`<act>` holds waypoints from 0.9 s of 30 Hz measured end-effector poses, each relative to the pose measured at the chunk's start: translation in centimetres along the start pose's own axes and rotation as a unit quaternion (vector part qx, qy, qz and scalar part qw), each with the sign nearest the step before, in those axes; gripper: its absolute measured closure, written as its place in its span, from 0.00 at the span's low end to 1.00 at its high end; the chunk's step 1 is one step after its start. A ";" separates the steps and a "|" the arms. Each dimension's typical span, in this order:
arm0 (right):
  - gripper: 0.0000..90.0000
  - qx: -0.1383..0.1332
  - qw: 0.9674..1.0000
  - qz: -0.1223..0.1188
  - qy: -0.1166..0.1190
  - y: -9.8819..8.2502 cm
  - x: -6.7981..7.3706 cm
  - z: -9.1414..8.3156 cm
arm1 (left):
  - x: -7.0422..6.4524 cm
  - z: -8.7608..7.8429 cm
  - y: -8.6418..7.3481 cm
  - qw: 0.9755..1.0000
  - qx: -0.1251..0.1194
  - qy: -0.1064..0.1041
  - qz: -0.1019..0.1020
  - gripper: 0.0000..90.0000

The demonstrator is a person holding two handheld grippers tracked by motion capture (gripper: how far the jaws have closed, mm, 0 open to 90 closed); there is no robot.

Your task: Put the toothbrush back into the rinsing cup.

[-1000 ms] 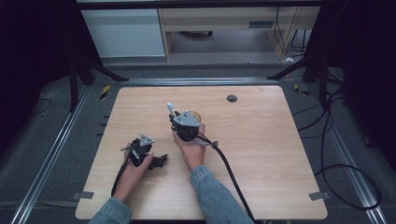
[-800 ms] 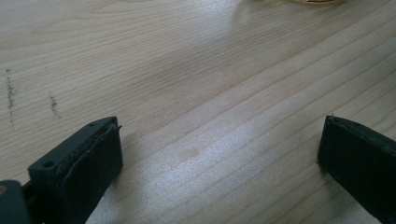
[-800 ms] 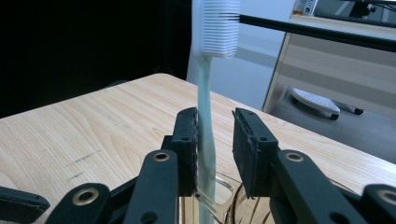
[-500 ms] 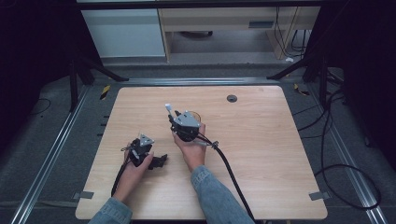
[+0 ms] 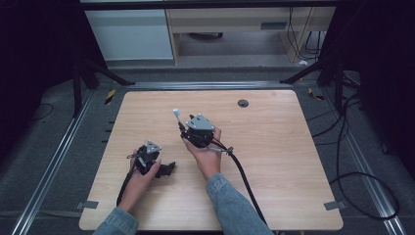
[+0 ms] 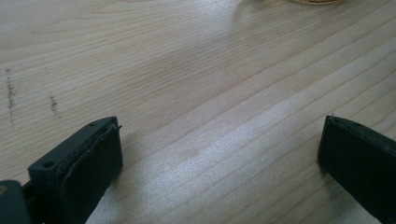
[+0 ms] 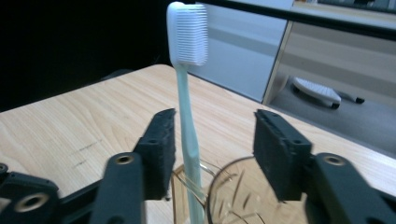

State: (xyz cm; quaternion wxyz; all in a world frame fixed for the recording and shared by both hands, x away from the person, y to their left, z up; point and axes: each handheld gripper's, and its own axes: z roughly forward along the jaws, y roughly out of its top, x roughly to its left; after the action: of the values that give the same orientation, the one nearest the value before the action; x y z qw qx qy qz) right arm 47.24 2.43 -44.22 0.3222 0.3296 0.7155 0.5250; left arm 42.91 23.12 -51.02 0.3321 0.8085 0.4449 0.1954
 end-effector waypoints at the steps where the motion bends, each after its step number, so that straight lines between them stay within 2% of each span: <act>1: 0.50 0.005 1.000 0.004 0.001 0.1 -0.1 -0.2 | 0.0 0.0 0.0 1.000 0.000 0.000 0.000 0.00; 5: 0.36 0.030 0.999 0.020 0.008 0.4 -0.6 -0.9 | 0.0 0.0 0.0 1.000 0.000 0.000 0.000 0.00; 10: 0.23 0.053 0.998 0.027 0.015 1.0 -1.2 -1.9 | 0.0 0.0 0.0 1.000 0.000 0.000 0.000 0.00; 13: 0.18 0.064 0.997 0.029 0.016 1.2 -1.9 -2.8 | 0.0 0.0 0.0 1.000 0.000 0.000 0.000 0.00; 17: 0.15 0.075 0.997 0.033 0.011 1.1 -3.3 -4.0 | 0.0 0.0 0.0 1.000 0.000 0.000 0.000 0.00; 20: 0.14 0.083 0.996 0.028 -0.003 0.6 -4.8 -5.1 | 0.0 0.0 0.0 1.000 0.000 0.000 0.000 0.00; 27: 0.12 0.099 0.994 0.045 -0.024 -0.8 -8.2 -8.0 | 0.0 0.0 0.0 1.000 0.000 0.001 0.000 0.00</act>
State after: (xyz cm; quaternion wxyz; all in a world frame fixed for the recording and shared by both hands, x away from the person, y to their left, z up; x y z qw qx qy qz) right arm 45.42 -8.73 -42.15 0.2812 0.4038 0.7406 0.4576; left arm 42.89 23.11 -51.02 0.3314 0.8085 0.4452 0.1958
